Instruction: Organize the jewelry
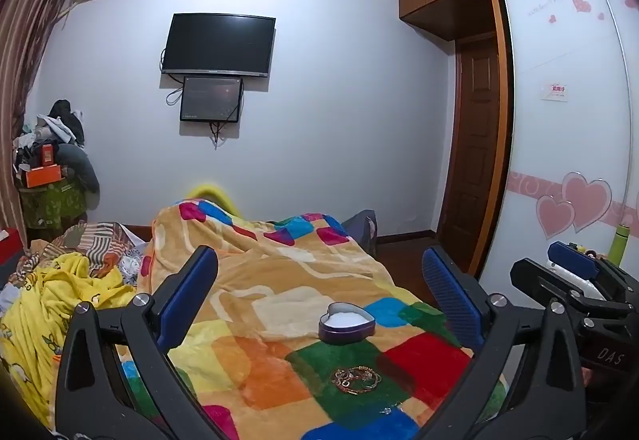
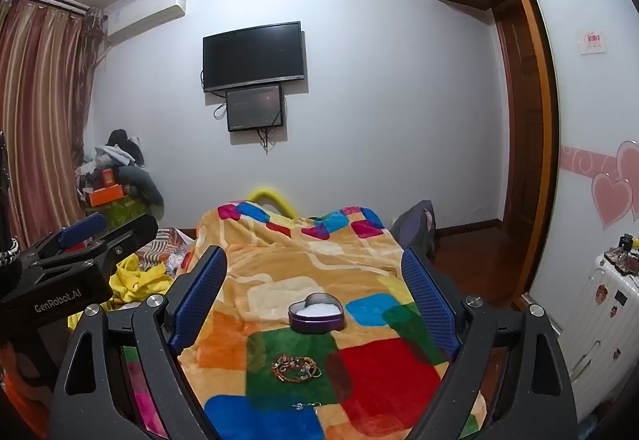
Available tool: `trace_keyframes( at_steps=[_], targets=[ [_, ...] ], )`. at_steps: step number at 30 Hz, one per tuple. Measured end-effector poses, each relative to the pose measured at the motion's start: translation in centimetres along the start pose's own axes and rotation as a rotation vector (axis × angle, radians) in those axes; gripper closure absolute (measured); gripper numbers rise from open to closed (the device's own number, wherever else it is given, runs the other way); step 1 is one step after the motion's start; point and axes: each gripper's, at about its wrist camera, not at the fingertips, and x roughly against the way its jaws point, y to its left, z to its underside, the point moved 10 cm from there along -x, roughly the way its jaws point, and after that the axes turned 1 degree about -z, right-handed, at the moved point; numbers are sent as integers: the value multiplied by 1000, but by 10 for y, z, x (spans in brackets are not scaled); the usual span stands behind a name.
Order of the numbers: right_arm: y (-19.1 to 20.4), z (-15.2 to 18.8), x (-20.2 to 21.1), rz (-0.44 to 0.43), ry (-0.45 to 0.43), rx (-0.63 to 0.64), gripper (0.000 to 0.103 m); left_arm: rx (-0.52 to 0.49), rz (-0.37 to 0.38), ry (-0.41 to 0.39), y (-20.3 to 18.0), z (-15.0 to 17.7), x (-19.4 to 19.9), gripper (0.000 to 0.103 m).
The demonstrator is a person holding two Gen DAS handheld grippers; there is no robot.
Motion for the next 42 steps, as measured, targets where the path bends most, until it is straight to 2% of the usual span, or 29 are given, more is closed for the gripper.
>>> trace_keyframes(
  at_steps=[7, 9, 13, 20, 42],
  targets=[
    [-1, 0, -1, 2, 4, -2, 16, 10, 25, 41, 5, -4, -7, 0],
    [-2, 0, 0, 3, 5, -2, 16, 12, 24, 42, 9, -9, -6, 0],
    [0, -3, 0, 2, 6, 4, 16, -1, 4, 26, 3, 5, -3, 0],
    [-2, 7, -3, 5, 10, 3, 16, 8, 11, 33, 3, 10, -8, 0],
    [-2, 4, -4, 6, 18, 1, 16, 8, 23, 45, 2, 13, -9, 0]
  ],
)
